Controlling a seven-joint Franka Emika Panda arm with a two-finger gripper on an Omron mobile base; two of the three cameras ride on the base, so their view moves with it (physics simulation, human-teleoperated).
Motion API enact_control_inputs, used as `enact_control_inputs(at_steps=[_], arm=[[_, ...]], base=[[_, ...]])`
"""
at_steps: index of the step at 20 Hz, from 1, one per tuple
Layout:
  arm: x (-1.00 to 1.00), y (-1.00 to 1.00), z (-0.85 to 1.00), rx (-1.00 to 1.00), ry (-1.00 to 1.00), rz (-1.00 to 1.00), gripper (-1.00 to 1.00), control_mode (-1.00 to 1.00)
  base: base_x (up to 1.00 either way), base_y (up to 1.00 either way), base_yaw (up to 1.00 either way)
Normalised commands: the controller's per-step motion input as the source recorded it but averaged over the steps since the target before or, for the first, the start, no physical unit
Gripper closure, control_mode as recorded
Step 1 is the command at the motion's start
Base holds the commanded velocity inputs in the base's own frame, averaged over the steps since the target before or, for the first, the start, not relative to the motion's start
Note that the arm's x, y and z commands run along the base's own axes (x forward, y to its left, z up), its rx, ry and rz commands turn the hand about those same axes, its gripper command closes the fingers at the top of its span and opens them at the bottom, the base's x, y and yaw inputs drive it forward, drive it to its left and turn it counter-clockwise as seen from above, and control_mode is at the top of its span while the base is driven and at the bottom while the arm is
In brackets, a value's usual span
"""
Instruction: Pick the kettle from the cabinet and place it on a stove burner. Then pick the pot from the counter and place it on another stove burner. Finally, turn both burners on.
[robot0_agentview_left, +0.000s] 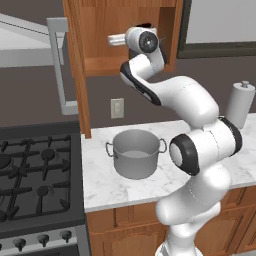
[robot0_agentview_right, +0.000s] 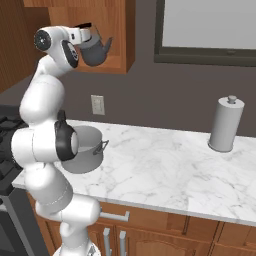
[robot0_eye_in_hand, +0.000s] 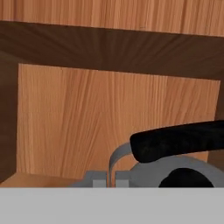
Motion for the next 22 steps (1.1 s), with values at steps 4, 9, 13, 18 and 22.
enact_control_inputs(at_steps=[4,9,13,18,22], arm=[[-0.53,0.0,0.0,0.0,0.0,-0.02,1.0,-1.0],[-0.49,0.0,0.07,0.0,0.0,-0.04,1.0,-1.0],[-0.4,0.0,0.2,0.0,0.04,-0.05,1.0,-1.0],[-0.36,0.0,0.1,0.0,0.03,-0.03,1.0,-1.0],[-0.39,0.0,0.01,0.0,0.01,-0.02,1.0,-1.0]], base=[[0.0,0.0,0.0],[0.0,0.0,0.0],[0.0,0.0,0.0],[0.0,0.0,0.0],[0.0,0.0,0.0]])
